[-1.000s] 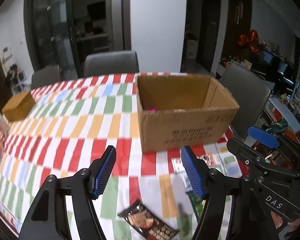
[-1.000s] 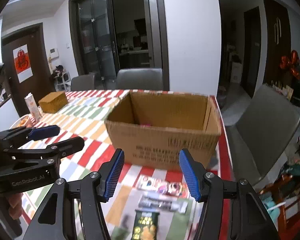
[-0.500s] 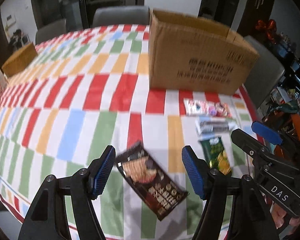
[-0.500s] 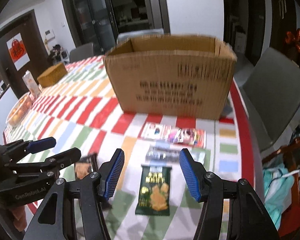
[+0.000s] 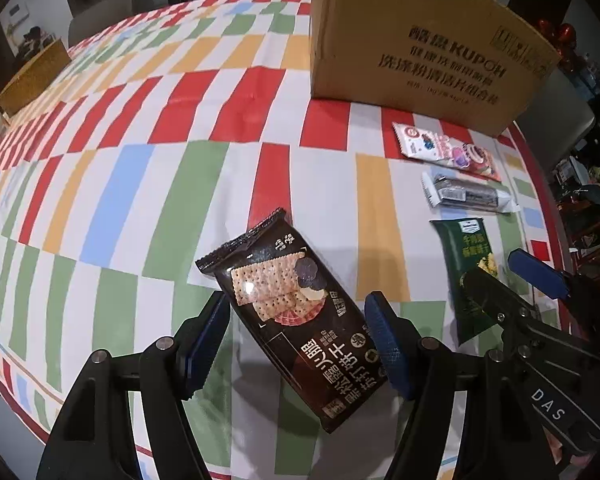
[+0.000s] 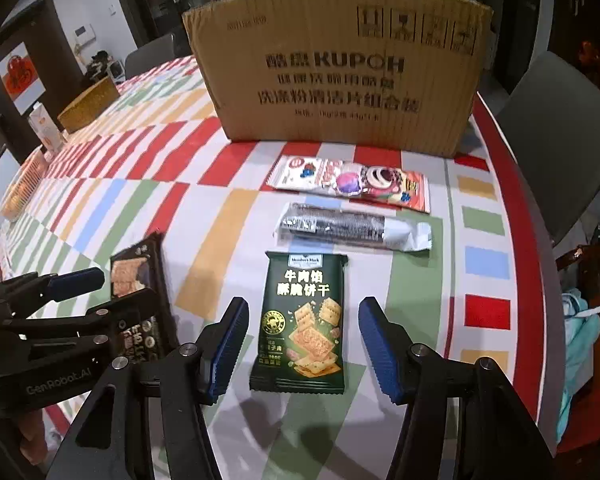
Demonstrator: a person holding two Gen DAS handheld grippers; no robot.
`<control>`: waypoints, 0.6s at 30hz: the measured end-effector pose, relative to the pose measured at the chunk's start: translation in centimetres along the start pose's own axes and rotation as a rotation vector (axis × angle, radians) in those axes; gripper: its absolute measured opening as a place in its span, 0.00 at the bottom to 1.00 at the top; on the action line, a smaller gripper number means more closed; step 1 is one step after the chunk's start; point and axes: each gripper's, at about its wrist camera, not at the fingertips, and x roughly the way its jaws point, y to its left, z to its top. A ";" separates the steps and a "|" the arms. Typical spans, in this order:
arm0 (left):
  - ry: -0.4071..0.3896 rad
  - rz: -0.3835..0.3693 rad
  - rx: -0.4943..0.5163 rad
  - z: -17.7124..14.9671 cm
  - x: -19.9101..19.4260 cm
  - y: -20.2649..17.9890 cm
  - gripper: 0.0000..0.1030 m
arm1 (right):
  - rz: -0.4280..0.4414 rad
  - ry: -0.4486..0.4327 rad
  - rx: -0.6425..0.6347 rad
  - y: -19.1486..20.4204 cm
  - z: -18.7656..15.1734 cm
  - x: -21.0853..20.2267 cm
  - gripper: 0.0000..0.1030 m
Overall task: Organize snacks
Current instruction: 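Grasp the dark cracker bag with the left tool while the right tool grasps the green cracker bag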
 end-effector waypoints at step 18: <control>-0.028 -0.046 0.015 -0.3 0.9 0.3 0.64 | -0.082 0.032 -0.069 1.3 -0.3 2.3 0.57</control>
